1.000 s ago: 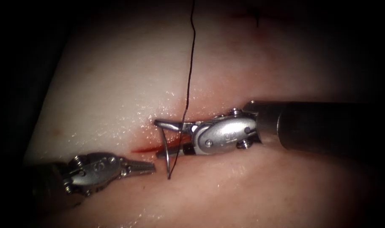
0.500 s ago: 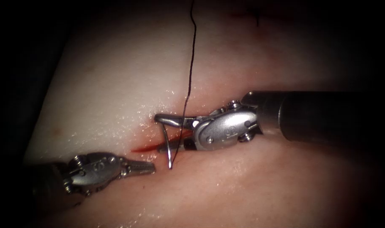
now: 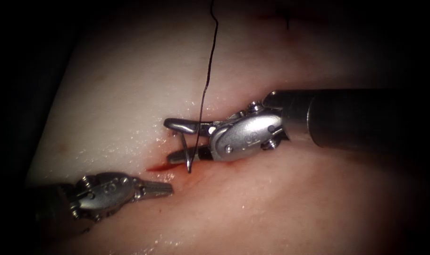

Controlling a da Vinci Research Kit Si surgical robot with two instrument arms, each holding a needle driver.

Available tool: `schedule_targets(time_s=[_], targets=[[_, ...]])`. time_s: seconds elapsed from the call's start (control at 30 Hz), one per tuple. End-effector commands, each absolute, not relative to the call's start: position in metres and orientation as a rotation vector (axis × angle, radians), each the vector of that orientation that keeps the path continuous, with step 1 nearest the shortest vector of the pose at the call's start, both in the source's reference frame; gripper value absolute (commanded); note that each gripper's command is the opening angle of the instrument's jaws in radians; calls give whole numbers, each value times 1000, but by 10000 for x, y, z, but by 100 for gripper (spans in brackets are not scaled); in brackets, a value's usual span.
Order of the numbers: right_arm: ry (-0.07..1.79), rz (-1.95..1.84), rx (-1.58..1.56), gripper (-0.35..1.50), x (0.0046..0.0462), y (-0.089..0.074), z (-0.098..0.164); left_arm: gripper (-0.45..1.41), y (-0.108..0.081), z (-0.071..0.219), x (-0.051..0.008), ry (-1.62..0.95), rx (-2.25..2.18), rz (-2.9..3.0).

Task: Wound Closure
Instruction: Throw suture through skin above the incision with right jaws

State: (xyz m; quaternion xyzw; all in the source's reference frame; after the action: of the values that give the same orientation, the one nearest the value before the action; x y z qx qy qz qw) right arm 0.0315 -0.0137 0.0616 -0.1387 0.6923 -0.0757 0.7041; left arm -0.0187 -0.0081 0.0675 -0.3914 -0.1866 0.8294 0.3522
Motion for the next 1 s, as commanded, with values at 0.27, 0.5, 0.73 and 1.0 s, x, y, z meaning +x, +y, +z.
schedule_targets(time_s=[0.27,0.5,0.73,1.0], targets=[[1541,-233,-280,-35,320,-129,616,-43,-81,681,-192,-486,-1016,2146],[1467,-259,-190,-35,320,-139,638,-43,-82,677,-193,-491,-1012,2146],[1373,-4,87,-35,319,-138,655,-43,-79,675,-204,-487,-1001,2139],[1373,-23,145,-35,324,-159,667,-43,-82,680,-202,-486,-1007,2143]])
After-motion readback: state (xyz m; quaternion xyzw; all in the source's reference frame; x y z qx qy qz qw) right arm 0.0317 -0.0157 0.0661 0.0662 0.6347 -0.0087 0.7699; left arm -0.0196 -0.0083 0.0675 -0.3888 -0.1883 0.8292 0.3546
